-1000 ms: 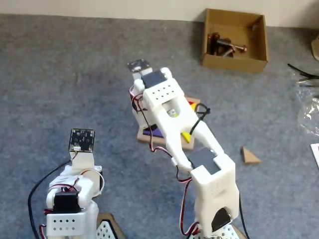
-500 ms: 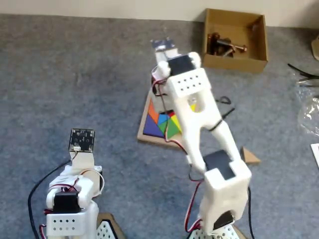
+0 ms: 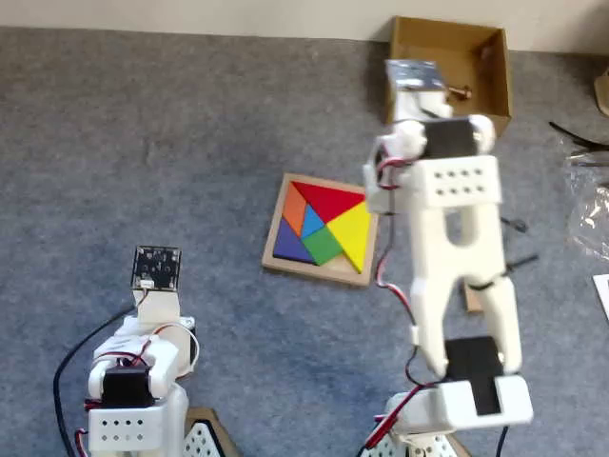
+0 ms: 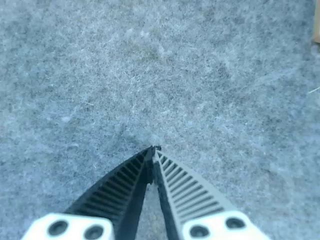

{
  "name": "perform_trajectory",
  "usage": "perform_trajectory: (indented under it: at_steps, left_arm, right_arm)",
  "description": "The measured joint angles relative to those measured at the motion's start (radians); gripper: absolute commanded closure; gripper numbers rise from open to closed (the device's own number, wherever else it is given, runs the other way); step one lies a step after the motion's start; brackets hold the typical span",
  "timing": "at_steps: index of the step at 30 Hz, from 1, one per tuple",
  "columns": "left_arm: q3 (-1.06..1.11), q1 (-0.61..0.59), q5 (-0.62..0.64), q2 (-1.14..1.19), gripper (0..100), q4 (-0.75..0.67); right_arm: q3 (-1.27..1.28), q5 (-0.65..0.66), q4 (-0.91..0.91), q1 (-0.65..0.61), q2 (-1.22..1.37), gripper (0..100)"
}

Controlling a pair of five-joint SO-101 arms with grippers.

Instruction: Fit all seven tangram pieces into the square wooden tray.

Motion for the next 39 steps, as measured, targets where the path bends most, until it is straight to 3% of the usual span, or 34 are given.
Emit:
perform_trajectory:
  at_steps: [4, 13, 22, 31, 39]
  left_arm:
    - [0.0, 0.0, 0.0, 0.0, 99, 0.0]
    - [0.0, 0.0, 0.0, 0.0, 99, 0.0]
    - [0.0, 0.0, 0.0, 0.0, 99, 0.0]
    - [0.0, 0.0, 0.0, 0.0, 99, 0.0]
    - [0.0, 0.0, 0.0, 0.0, 99, 0.0]
  right_arm:
    - [0.086, 0.046, 0.0, 0.068, -0.074, 98.9]
    - [0.269, 0.445, 0.0, 0.239, -0.152, 98.9]
    - [0.439, 0.733, -0.008, 0.482, -0.166, 99.0]
    - [0.689, 0.933, -0.233, 0.6, -0.167, 99.0]
    - [0.726, 0.965, -0.411, 0.733, -0.167, 99.0]
